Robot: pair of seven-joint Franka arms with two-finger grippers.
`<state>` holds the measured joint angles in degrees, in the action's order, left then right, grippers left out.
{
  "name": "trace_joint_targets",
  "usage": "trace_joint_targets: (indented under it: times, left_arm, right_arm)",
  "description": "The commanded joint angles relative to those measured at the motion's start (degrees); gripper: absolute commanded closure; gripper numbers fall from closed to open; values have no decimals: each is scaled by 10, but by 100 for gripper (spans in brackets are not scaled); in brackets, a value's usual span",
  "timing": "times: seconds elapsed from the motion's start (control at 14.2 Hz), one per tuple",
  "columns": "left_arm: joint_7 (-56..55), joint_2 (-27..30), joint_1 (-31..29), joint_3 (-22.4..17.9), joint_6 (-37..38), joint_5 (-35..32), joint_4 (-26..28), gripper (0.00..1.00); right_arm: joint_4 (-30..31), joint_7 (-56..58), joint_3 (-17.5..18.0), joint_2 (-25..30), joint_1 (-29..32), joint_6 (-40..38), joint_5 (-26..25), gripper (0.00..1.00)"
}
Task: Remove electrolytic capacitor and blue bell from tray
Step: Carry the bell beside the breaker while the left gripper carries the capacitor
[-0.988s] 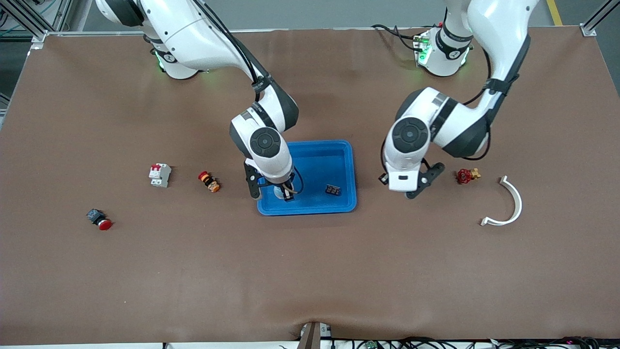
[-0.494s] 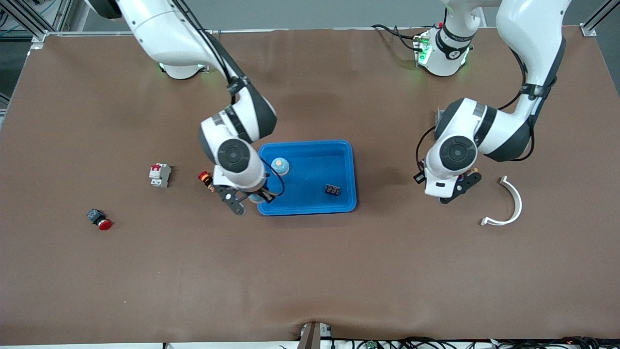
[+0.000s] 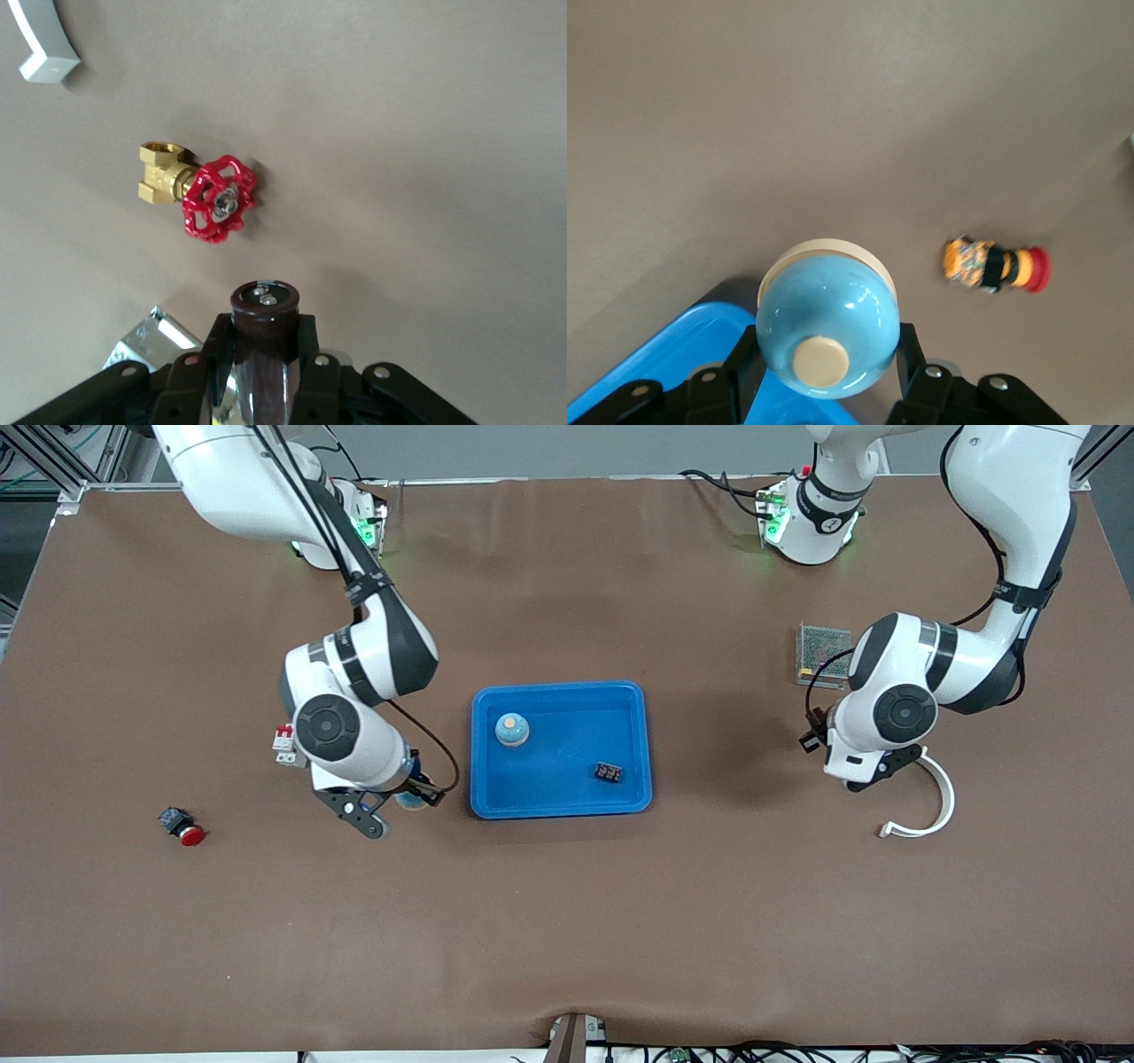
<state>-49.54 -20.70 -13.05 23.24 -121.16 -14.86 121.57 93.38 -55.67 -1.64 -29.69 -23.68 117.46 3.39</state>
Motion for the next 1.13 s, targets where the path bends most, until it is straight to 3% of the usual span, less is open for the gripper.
trace_joint_targets:
  times: [0.0, 0.35, 0.64, 0.71, 0.78, 0.85, 0.92, 1.06]
  left_arm:
    - [2, 26, -21, 5, -46, -9, 57, 100]
    - [-1, 17, -39, 1, -116, -18, 102, 100]
    - [-8, 7, -49, 1, -125, -42, 106, 100]
    - [-8, 5, -49, 1, -125, -42, 105, 81]
    - [-8, 2, -49, 1, -125, -43, 104, 36]
    - [-8, 2, -49, 2, -125, -43, 102, 10]
    - [-8, 5, -49, 3, -125, -42, 100, 0]
    - [-12, 11, -48, 5, -118, -42, 90, 0]
  right_arm:
    - [88, 49, 8, 52, 20, 47, 0, 100]
    - [203, 119, 8, 93, 51, 131, 0, 100]
    - [257, 191, 8, 108, 88, 176, 0, 100]
    - [269, 208, 8, 109, 98, 187, 0, 100]
    - [280, 223, 8, 109, 104, 204, 0, 100]
    - [294, 237, 8, 108, 110, 224, 0, 100]
    - [304, 251, 8, 108, 117, 240, 0, 100]
    - [314, 274, 8, 108, 130, 251, 0, 100]
